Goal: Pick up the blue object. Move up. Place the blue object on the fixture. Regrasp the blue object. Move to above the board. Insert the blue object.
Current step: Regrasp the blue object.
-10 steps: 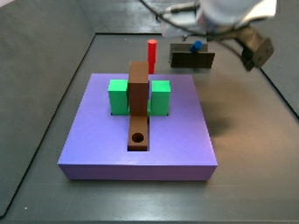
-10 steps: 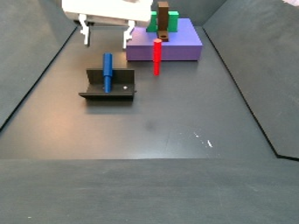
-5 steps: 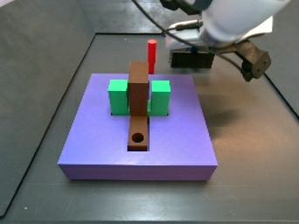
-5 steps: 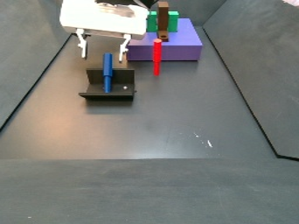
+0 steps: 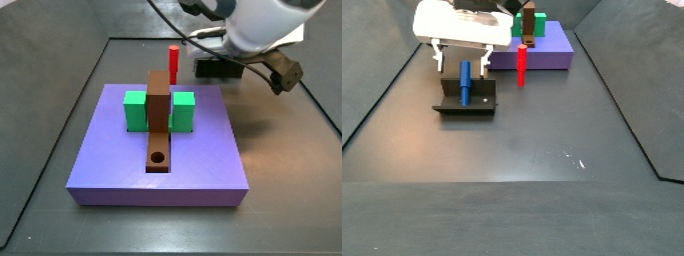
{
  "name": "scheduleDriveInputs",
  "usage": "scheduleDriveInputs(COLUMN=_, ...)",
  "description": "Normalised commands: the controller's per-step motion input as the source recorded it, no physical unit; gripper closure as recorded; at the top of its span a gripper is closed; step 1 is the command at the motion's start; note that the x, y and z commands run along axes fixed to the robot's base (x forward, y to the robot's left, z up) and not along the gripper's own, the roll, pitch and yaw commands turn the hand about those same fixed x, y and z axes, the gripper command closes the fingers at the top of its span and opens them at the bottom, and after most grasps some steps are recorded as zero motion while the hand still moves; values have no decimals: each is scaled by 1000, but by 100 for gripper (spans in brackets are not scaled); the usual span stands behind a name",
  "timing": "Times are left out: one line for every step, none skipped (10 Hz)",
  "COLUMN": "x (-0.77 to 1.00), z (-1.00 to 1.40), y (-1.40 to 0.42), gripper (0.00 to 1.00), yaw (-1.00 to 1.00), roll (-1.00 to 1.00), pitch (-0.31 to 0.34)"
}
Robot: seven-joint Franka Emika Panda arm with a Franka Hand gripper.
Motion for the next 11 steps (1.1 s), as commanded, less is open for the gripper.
scheduleDriveInputs(x=0, z=0, y=0, gripper=0, yaw=0, roll=14, pitch=0)
scheduleDriveInputs(x=0, z=0, y=0, gripper=0, yaw=0, roll=0, pitch=0)
scheduleDriveInputs(x=0, z=0, y=0, gripper=100, yaw=0, roll=0, pitch=0)
scheduleDriveInputs(x=0, z=0, y=0, gripper=100, yaw=0, roll=0, pitch=0)
scheduleDriveInputs(x=0, z=0, y=0, gripper=100, yaw=0, roll=0, pitch=0)
scheduleDriveInputs(x=0, z=0, y=0, gripper=100, yaw=0, roll=0, pitch=0)
scheduleDriveInputs(x=0, z=0, y=0, gripper=100, yaw=0, roll=0, pitch=0)
scheduleDriveInputs(x=0, z=0, y=0, gripper=100, yaw=0, roll=0, pitch=0)
scheduleDriveInputs(x=0, z=0, y=0, gripper=100, yaw=0, roll=0, pitch=0)
scheduleDriveInputs(x=0, z=0, y=0, gripper=100, yaw=0, roll=0, pitch=0)
scheduleDriveInputs(x=0, z=0, y=0, gripper=100, yaw=0, roll=0, pitch=0)
